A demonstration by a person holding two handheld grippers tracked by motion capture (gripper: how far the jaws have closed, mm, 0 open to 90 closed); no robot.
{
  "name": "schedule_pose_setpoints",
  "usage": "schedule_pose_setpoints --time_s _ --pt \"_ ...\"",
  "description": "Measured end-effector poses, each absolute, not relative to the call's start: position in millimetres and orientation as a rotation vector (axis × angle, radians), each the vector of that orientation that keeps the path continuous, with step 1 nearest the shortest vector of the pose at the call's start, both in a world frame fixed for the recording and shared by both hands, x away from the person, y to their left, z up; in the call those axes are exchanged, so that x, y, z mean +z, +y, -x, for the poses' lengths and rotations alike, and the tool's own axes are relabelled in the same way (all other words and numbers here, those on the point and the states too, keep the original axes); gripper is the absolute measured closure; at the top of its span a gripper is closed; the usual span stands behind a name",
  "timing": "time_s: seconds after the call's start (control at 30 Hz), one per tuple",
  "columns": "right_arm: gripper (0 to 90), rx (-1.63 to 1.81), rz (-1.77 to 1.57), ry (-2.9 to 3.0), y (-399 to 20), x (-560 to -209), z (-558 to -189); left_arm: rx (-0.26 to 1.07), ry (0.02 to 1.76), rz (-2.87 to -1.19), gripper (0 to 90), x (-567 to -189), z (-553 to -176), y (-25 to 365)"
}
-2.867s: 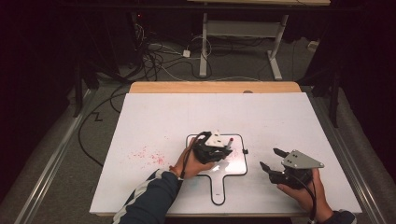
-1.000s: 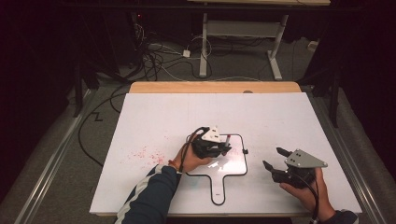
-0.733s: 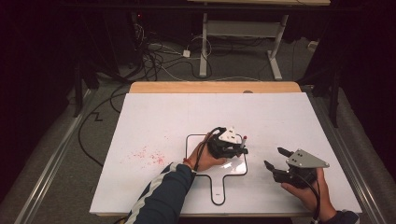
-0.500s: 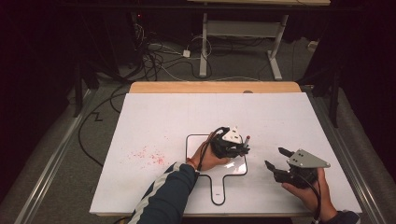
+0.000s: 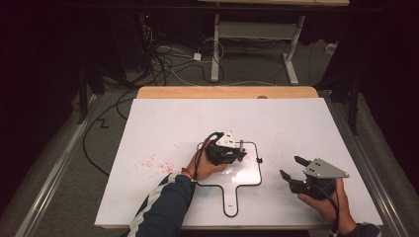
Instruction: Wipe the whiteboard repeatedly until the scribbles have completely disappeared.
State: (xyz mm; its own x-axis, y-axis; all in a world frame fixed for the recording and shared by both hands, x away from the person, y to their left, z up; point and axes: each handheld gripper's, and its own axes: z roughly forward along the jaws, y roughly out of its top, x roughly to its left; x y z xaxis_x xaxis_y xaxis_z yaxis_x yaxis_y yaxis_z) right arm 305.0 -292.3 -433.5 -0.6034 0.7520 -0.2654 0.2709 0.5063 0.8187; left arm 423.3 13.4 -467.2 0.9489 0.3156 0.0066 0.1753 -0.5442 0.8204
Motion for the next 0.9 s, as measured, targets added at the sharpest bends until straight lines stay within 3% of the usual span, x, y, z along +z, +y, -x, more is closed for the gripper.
schedule_pose_setpoints --time_s 0.33,0.9 --pt "33.6 1.006 -0.83 2.139 -290 -434 -306 0.254 0.452 -2.136 78.7 -469 -428 26" --pt "33.7 1.013 -0.826 2.136 -293 -434 -306 0.18 0.327 -2.15 78.7 -466 -428 -44"
